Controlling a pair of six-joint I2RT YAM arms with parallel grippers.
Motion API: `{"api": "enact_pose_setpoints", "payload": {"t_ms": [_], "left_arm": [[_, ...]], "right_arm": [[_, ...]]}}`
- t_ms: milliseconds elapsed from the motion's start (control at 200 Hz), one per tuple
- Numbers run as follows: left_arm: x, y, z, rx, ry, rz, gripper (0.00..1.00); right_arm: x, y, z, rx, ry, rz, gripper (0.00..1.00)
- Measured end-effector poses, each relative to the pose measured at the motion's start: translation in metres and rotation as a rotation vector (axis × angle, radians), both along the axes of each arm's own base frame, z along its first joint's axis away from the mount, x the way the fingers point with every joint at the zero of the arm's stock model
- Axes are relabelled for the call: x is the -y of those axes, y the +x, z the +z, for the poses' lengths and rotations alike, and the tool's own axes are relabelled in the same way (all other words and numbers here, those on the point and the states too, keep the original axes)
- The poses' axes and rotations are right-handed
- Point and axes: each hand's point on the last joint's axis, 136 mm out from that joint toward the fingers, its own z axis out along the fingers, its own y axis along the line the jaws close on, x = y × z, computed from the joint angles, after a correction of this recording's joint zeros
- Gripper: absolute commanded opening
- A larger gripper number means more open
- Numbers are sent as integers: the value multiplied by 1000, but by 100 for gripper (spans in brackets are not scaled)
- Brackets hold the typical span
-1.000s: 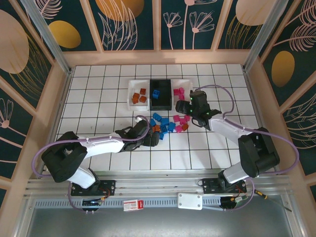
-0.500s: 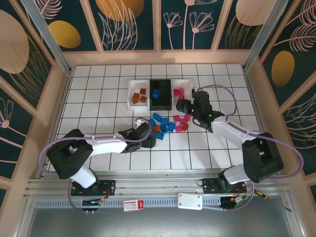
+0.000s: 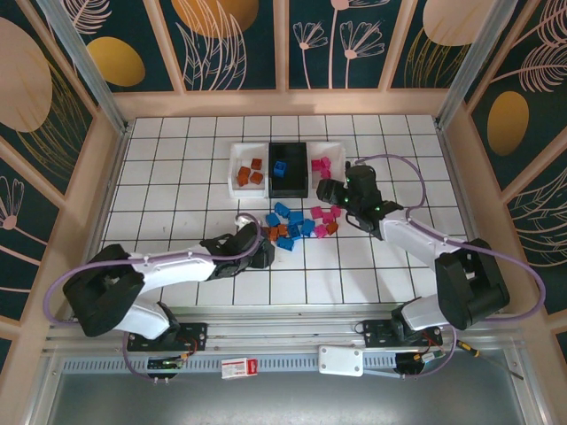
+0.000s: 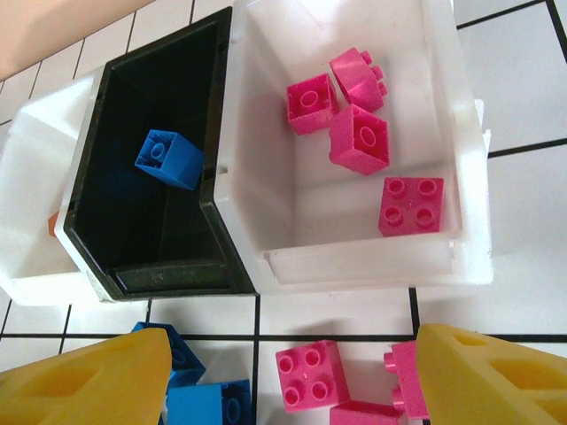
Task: Sort the legos into containers by color
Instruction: Pick up the lego from the middle-left of the table, then place the lego in the container.
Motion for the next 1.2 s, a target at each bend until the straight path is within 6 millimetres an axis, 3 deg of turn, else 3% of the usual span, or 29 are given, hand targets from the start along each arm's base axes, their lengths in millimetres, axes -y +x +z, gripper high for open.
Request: {"api": "enact_pose_setpoints", "payload": {"t_ms": [105,210,355,450,581,776,861,1006,1201], "left_arm": [[6,6,20,25,-21,0,60],[23,29,53,80,-57,-7,60],[49,94,111,199,-123,24,59],[61,134,128,248,-133,44,59],[75,178,117,253,-111,54,60],[86,219,85,212,-77,64,61],[90,231,82,208,-81,66,63],[100,251,87,224,-92,64,81],[110,259,95,231,-112,52,91]], "right_arm": [[3,-6,1,4,6,-3,74],[6,-12,4,12,17,-7,74],[11,-21,0,5,24,-14,74],[13,-26,-5,-3,23,-15,74],[16,-33,-10,-13,21,-17,73],[13,-42,-17,-31,28,5,74],[9,-48,-19,-34,25,23,74],[0,-60,-25,-47,18,61,76],[-21,-81,-28,-56,3,146,74]]}}
